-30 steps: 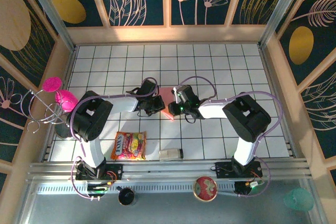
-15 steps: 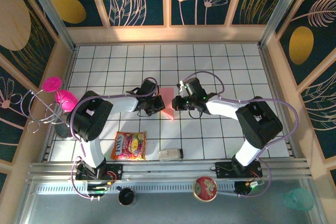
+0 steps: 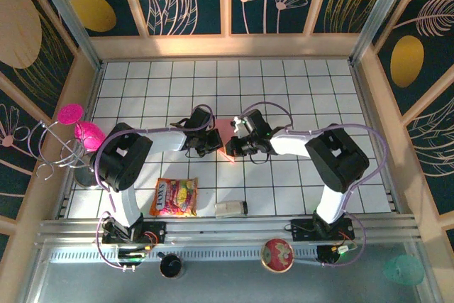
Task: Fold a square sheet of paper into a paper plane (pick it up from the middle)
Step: Third fold the triangle at the center of the table.
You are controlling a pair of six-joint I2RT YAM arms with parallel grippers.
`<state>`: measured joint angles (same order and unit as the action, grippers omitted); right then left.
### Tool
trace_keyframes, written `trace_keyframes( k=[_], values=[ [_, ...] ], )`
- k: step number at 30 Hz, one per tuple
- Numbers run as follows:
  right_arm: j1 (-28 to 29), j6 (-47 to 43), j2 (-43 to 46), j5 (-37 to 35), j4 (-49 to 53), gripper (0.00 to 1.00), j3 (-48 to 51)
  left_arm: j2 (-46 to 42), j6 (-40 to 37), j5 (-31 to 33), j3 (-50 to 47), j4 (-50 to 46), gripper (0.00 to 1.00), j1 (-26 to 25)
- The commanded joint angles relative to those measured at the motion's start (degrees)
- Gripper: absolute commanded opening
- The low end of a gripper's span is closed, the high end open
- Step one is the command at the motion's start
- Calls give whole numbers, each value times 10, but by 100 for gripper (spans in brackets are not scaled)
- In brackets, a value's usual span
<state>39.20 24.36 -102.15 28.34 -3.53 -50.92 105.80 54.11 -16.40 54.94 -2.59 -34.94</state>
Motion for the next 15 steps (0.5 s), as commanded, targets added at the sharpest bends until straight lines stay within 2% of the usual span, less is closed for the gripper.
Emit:
trace_keyframes(
  k=[1, 15],
  values=[
    [6, -9, -14, 14, 2, 0, -20, 16, -7, 25, -6, -31, 5, -2],
    [10, -19, -40, 0, 21, 0, -15, 23, -6, 34, -8, -32, 4, -1]
  ],
)
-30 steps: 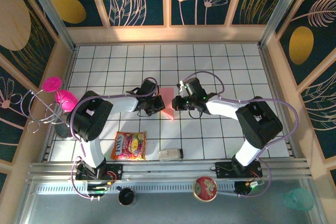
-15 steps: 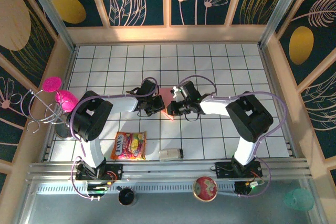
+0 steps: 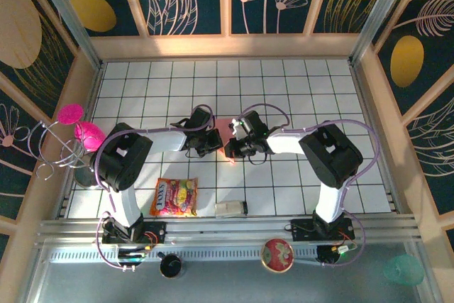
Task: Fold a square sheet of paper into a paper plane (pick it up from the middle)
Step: Third fold the triangle at the center of the table.
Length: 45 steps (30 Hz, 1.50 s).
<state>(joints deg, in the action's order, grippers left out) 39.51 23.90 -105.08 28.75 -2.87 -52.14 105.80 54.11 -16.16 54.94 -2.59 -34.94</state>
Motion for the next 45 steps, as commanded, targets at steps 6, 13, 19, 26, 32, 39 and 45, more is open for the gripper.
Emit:
trace_keyframes(
  k=[6, 13, 19, 26, 32, 39, 45],
  values=[
    [8, -23, -18, -7, 26, 0, -5, 25, -7, 35, -9, -35, 4, -2],
    [7, -34, -24, -16, 52, 0, -5, 31, -7, 44, -16, -38, 4, 0],
    [7, -45, -5, -9, 68, 0, 11, 39, -13, 61, -18, -48, 3, 0],
    [10, -49, 39, -2, 96, 0, 67, 44, -13, 64, -26, -47, 3, -1],
    [9, -41, 95, -15, 111, 0, 105, 41, -13, 61, -22, -46, 3, -1],
    [5, -33, 157, -48, 72, 0, 77, 32, -15, 51, -14, -43, 3, 0],
    [10, -17, 76, -47, 48, 0, 16, 28, -13, 38, -11, -32, 3, -1]
  ],
)
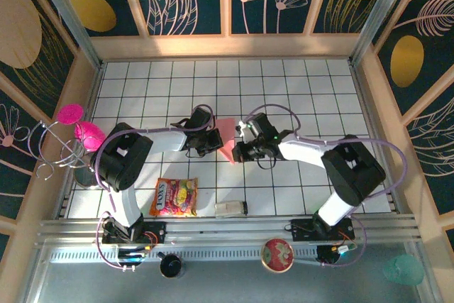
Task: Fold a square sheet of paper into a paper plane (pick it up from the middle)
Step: Third fold the triangle at the center of the table.
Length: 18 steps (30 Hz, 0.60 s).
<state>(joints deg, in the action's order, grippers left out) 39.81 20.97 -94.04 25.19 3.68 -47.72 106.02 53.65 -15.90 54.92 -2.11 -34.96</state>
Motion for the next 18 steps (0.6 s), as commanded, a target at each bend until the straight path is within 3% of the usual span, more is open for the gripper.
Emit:
trace_keyframes(
  k=[1, 13, 18],
  values=[
    [8, 14, -48, -14, -18, 0, -38, 25, -8, 33, -11, -36, 3, -1],
    [8, 7, -114, -48, 17, 0, -37, 20, -40, 25, -3, -24, 6, 1],
    [7, 6, -127, -68, 42, 0, -16, 10, -59, 10, -45, 45, 10, 16]
  ],
)
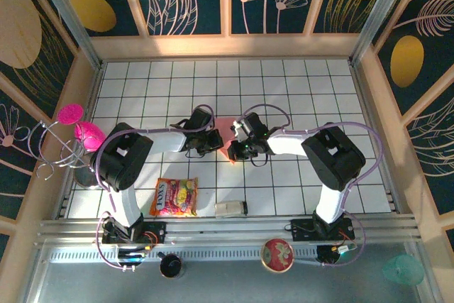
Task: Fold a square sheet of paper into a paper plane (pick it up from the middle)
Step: Third fold the triangle at the center of the table.
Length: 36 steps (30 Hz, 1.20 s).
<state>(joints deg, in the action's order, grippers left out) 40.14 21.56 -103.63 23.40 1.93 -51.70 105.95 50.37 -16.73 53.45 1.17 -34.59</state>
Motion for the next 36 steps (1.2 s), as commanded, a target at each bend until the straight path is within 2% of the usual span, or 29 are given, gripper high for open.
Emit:
trace_keyframes(
  k=[1, 7, 16, 21, 25, 30, 32, 36],
  values=[
    [4, 0, -32, -53, 62, 0, 29, 8, -32, 20, -39, 23, 11, 15],
    [4, 4, -33, -69, 74, 0, 49, 0, -57, 32, -49, 36, 17, 43],
    [3, 6, -18, -70, 62, 0, 41, 4, -119, 56, -7, 1, 18, 98],
    [-1, 13, 2, -46, 40, 0, 22, 0, -126, 60, 17, -13, 18, 115],
    [-7, 37, 64, -14, -17, 0, -1, -40, -99, 57, 19, -23, 18, 114],
    [-19, 81, 104, -21, -80, 21, 3, -102, -28, 14, -18, 18, 24, 112],
    [-26, 101, 99, -25, -90, 25, 11, -117, -4, -2, -39, 30, 28, 106],
    [-34, 124, 70, -9, -99, 27, 19, -123, 28, -22, -64, 37, 36, 93]
  ],
)
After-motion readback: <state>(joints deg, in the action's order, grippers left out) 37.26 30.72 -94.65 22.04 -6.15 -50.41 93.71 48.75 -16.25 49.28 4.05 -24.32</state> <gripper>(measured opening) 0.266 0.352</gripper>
